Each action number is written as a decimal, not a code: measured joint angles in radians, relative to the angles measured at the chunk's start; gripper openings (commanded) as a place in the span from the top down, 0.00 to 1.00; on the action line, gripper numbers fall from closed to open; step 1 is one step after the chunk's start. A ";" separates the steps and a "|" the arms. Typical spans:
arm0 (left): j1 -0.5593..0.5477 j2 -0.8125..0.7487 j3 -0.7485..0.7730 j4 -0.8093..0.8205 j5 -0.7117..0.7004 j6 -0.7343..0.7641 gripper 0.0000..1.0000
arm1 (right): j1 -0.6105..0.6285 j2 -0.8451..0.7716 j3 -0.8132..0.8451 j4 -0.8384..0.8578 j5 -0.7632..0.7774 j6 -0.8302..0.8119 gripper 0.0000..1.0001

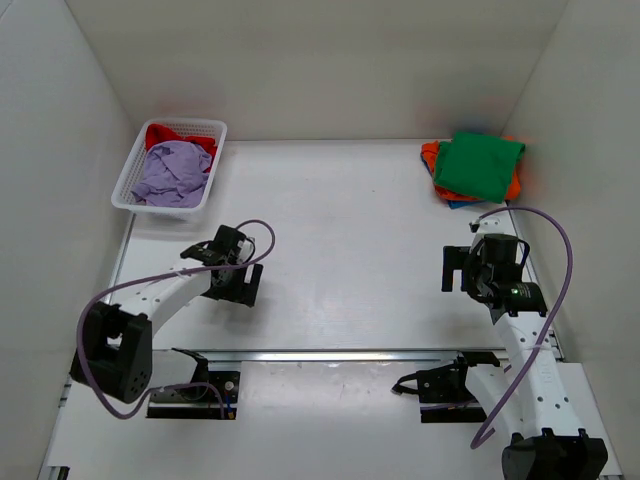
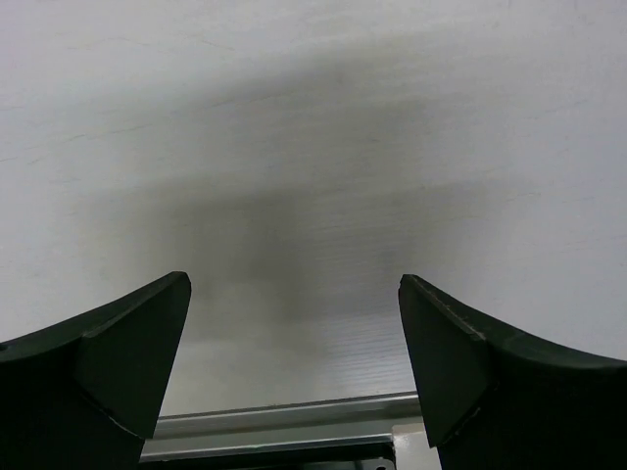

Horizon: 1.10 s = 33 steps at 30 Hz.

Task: Fold and stack the t-shirts
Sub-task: Grab crumpled tshirt from bin with the left arm

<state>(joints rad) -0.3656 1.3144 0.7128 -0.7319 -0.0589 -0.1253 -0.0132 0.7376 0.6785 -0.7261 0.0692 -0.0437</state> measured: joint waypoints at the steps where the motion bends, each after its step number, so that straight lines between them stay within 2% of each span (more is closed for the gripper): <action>1: 0.004 -0.014 -0.001 0.000 -0.008 -0.005 0.01 | 0.000 0.002 0.000 0.000 -0.001 0.000 0.01; 7: 0.046 -0.224 -0.016 0.012 -0.040 -0.015 0.02 | 0.000 0.024 0.000 0.000 -0.004 0.000 0.01; 8: 0.056 -0.262 -0.018 0.018 -0.040 -0.015 0.05 | 0.000 0.025 0.000 0.000 -0.004 0.000 0.01; 9: 0.060 -0.280 -0.018 0.023 -0.040 -0.015 0.14 | 0.000 0.025 -0.001 0.000 -0.004 0.000 0.01; 10: 0.061 -0.299 -0.018 0.029 -0.046 -0.015 0.48 | 0.000 0.024 -0.002 0.000 -0.004 0.000 0.01; 11: 0.060 -0.311 -0.018 0.034 -0.048 -0.016 0.96 | 0.000 0.024 -0.002 0.000 -0.004 0.000 0.01; 12: 0.055 -0.319 -0.018 0.036 -0.047 -0.013 1.00 | 0.000 0.024 -0.002 0.000 -0.004 0.000 0.01; 15: 0.058 -0.338 -0.018 0.038 -0.035 -0.008 1.00 | 0.000 0.022 -0.002 0.000 -0.004 0.000 0.01; 16: 0.081 -0.343 -0.014 0.034 -0.014 -0.007 0.92 | 0.000 0.019 -0.002 0.000 -0.004 0.000 0.02; 17: 0.124 -0.340 0.003 0.027 0.005 -0.002 0.60 | 0.000 0.017 -0.002 0.000 -0.004 0.000 0.02; 18: 0.171 -0.326 0.032 0.023 0.034 0.000 0.47 | 0.000 0.015 -0.002 0.000 -0.004 0.000 0.02; 21: 0.254 -0.228 0.207 0.014 0.051 -0.013 0.42 | 0.000 0.016 -0.002 0.000 -0.005 0.000 0.02; 23: 0.260 -0.111 0.402 0.055 0.053 -0.019 0.44 | 0.000 0.016 -0.002 0.000 -0.006 -0.001 0.02; 24: 0.261 -0.079 0.451 0.076 0.058 -0.023 0.43 | 0.000 0.014 -0.002 0.000 -0.006 -0.001 0.03; 26: 0.283 0.035 0.605 0.132 0.089 -0.041 0.46 | 0.000 0.008 -0.002 0.000 -0.007 -0.001 0.04; 27: 0.306 0.104 0.688 0.138 0.103 -0.053 0.50 | 0.000 0.002 -0.003 0.000 -0.008 -0.001 0.04; 30: 0.368 0.296 0.893 0.176 0.111 -0.084 0.81 | 0.000 -0.021 -0.003 0.000 -0.011 -0.001 0.04; 32: 0.412 0.435 1.019 0.194 0.109 -0.111 0.75 | -0.001 -0.035 -0.003 0.000 -0.016 -0.001 0.04; 33: 0.427 0.486 1.063 0.192 0.108 -0.118 0.51 | -0.001 -0.042 -0.003 0.000 -0.019 -0.001 0.04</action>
<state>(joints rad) 0.0616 1.8008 1.7760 -0.5400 0.0494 -0.2432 -0.0143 0.6960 0.6750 -0.7258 0.0498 -0.0448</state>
